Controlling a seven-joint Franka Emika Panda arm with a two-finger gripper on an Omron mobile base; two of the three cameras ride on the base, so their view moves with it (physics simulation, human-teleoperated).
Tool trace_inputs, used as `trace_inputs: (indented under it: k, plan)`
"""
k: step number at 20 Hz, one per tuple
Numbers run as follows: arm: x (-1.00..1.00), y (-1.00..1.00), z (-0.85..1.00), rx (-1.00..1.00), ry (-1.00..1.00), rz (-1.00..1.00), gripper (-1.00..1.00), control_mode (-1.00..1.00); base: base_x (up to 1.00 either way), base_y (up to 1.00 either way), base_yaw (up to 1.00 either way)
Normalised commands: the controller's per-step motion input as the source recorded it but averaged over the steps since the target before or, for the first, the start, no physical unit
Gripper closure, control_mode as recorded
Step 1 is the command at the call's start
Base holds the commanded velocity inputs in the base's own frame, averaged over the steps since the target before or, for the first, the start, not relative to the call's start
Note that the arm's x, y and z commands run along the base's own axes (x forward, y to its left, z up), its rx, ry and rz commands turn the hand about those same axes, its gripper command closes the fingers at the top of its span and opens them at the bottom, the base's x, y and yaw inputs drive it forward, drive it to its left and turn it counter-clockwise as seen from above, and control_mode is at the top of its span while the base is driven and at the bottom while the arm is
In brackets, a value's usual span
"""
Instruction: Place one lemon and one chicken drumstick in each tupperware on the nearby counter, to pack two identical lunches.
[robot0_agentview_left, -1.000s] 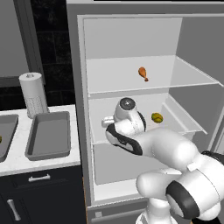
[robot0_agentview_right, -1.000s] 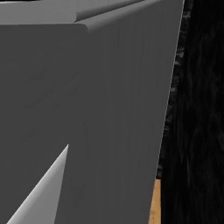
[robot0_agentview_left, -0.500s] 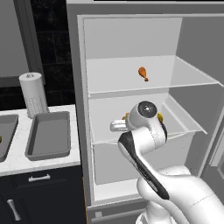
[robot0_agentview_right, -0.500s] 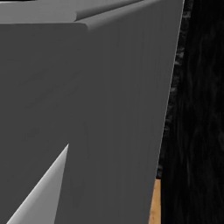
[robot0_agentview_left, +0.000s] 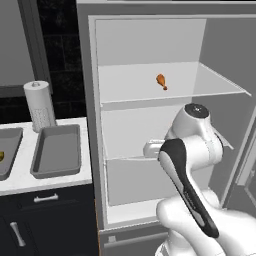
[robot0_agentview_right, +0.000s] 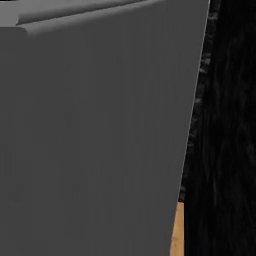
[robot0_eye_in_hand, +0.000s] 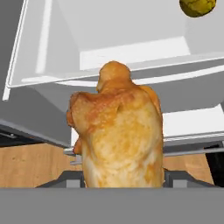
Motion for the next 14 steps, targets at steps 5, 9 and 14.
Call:
trace_inputs:
  k: [5,9,14]
  plan:
    - [0.00,0.00,0.00,0.00,0.00,0.00,1.00,1.00,-0.64,0.91,0.05]
    - [0.00,0.00,0.00,0.00,0.00,0.00,1.00,1.00,-0.09,1.00,0.01]
    - [0.00,0.00,0.00,0.00,0.00,0.00,1.00,1.00,0.30,1.00,0.00]
